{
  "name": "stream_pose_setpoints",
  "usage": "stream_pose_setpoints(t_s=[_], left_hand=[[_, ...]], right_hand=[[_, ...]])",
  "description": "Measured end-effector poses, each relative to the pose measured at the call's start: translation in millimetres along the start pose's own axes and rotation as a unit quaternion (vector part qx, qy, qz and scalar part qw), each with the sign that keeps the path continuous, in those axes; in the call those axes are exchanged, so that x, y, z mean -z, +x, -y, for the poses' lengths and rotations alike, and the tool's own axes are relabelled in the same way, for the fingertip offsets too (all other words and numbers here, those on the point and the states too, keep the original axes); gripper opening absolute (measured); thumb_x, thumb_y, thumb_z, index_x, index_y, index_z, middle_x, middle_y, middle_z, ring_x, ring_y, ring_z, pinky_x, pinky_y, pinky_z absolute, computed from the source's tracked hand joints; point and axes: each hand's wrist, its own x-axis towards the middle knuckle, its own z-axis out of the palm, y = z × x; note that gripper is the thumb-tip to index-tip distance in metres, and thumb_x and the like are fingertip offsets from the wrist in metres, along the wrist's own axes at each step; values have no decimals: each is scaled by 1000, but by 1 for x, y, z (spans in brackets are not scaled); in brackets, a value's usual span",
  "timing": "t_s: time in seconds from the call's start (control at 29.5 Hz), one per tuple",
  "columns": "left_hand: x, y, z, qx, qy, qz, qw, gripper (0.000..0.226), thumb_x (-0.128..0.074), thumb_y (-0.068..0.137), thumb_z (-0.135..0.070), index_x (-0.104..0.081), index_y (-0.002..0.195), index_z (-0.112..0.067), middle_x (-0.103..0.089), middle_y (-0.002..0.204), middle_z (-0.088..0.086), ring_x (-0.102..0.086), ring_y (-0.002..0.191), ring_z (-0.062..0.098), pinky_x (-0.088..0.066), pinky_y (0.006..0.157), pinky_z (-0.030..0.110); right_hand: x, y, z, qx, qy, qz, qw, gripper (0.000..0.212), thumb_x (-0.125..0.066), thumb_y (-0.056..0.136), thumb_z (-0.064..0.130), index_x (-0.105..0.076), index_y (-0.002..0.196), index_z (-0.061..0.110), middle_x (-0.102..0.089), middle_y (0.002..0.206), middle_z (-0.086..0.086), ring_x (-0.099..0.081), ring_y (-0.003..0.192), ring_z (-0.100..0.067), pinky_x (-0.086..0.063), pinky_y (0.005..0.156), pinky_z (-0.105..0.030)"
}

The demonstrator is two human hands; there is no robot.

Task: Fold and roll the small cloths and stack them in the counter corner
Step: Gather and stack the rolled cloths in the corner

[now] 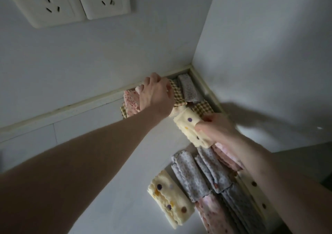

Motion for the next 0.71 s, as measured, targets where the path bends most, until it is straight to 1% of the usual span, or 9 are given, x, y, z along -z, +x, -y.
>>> stream_pose_setpoints(t_s=[0.1,0.14,0.24,0.3,0.37,0.47,0.58,0.64,0.71], left_hand=[[-2,-11,11,-24,17,44,999,29,-44,99,-36,-70,103,-25,-62,120,0,-48,115,28,-35,99,44],[-3,-15,15,-31,31,68,997,31,-42,99,-39,-70,106,-27,-62,122,-1,-47,118,28,-33,100,45],[-10,-23,26,-71,72,111,989,42,-34,101,-47,-61,130,-32,-54,140,-3,-40,133,26,-29,111,50],[-15,-29,30,-102,97,143,980,52,-31,102,-52,-43,149,-34,-37,158,-3,-25,148,27,-16,121,56],[-21,-34,35,-114,120,183,969,60,-28,104,-54,-21,160,-33,-11,170,-2,-3,157,28,-3,125,59],[-28,-40,41,-112,155,229,955,69,-19,104,-59,6,163,-34,21,169,-3,21,155,29,6,125,59],[-33,-38,38,-100,162,260,947,73,-21,103,-60,16,160,-34,31,165,-4,29,152,28,10,123,60],[-31,-34,35,-95,162,271,944,74,-25,103,-58,17,160,-34,31,165,-4,30,152,28,11,123,61],[-26,-32,34,-100,153,269,946,76,-28,103,-56,17,160,-35,30,166,-4,27,153,28,11,123,61]], right_hand=[[23,6,15,3,133,-66,989,8,-65,81,15,-66,75,9,-59,53,5,-54,45,-9,-35,39,-15],[28,12,21,11,177,-90,980,9,-65,81,13,-67,75,7,-58,54,3,-55,46,-12,-38,41,-17],[34,39,48,30,291,-126,948,5,-68,85,10,-72,86,14,-68,75,1,-67,70,-18,-53,55,-24],[28,67,60,52,308,-139,940,26,-69,85,9,-71,111,14,-71,96,0,-69,91,-22,-55,72,-30],[18,89,69,71,263,-149,951,47,-67,86,12,-62,133,12,-67,115,-2,-65,105,-20,-50,83,-29],[0,108,70,82,102,-145,981,51,-61,94,21,-53,143,14,-61,137,-7,-58,125,-26,-45,99,-30],[-14,115,65,89,-4,-124,988,53,-57,97,26,-48,148,14,-57,143,-11,-55,131,-32,-46,107,-38],[-17,119,64,107,-45,-128,985,54,-57,97,31,-49,147,13,-58,142,-11,-55,131,-32,-48,108,-43],[-15,118,66,114,-76,-147,980,54,-52,99,35,-48,147,12,-57,143,-13,-54,131,-34,-47,108,-43]])
